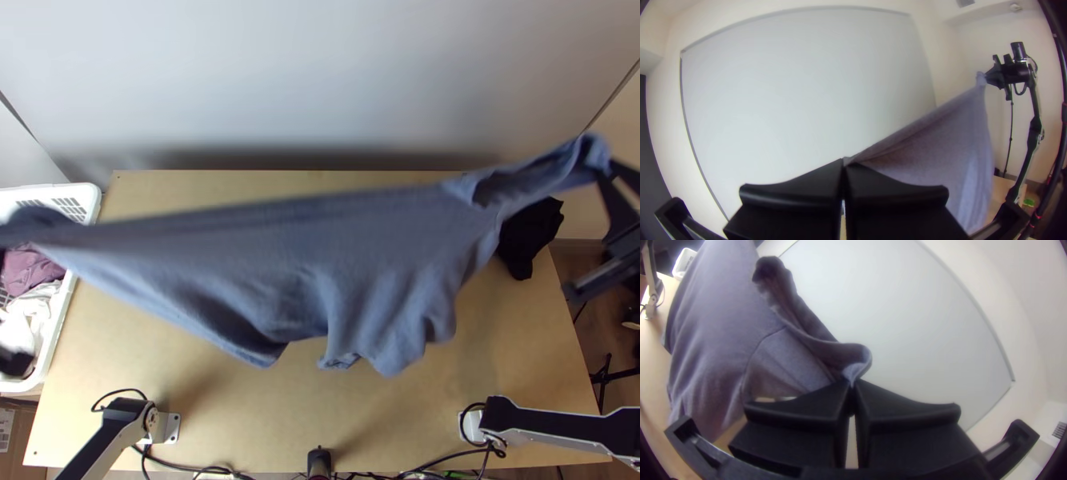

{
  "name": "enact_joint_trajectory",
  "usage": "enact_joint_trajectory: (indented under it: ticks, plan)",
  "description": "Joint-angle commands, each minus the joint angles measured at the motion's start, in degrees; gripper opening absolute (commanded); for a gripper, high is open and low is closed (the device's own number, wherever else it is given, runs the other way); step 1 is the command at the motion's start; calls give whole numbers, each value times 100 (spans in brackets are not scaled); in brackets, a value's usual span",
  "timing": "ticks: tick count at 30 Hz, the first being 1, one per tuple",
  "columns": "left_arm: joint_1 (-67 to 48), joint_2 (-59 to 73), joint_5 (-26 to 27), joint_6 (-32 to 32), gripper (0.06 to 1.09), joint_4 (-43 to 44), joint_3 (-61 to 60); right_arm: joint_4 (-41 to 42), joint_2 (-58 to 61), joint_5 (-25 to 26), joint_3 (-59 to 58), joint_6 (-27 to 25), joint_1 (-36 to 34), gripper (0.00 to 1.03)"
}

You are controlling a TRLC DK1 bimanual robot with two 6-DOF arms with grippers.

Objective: Fold the t-shirt

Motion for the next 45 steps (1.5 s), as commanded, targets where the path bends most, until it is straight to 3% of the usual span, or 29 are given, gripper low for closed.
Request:
enact_joint_trajectory:
  ticks: [1, 8, 13, 20, 28, 35, 45]
  plan:
    - [32, -207, 759, 109, 9, -1140, 14, -1229, -227, -533, -367, 1197, 12, 3]
    - [120, -110, 962, -357, 9, -1430, -627, -1282, 19, -1376, -894, 1734, 12, 3]
    - [85, 118, 1067, -805, 9, -902, -1840, -1071, 485, -1860, -1193, 1927, -58, 3]
    - [41, 777, 830, -832, 9, 522, -2869, 933, 538, -2985, -2907, 1681, -1411, 3]
    - [-205, 1823, 452, -832, 9, 1814, -3352, 2471, 986, -3398, -3821, 1795, -2572, 3]
    - [-205, 3019, 30, -946, 9, 2956, -3405, 3148, 1803, -3714, -3952, 2191, -3503, 3]
    - [41, 4785, -269, -805, 9, 4169, -2886, 3824, 3139, -3925, -3654, 2182, -4189, 3]
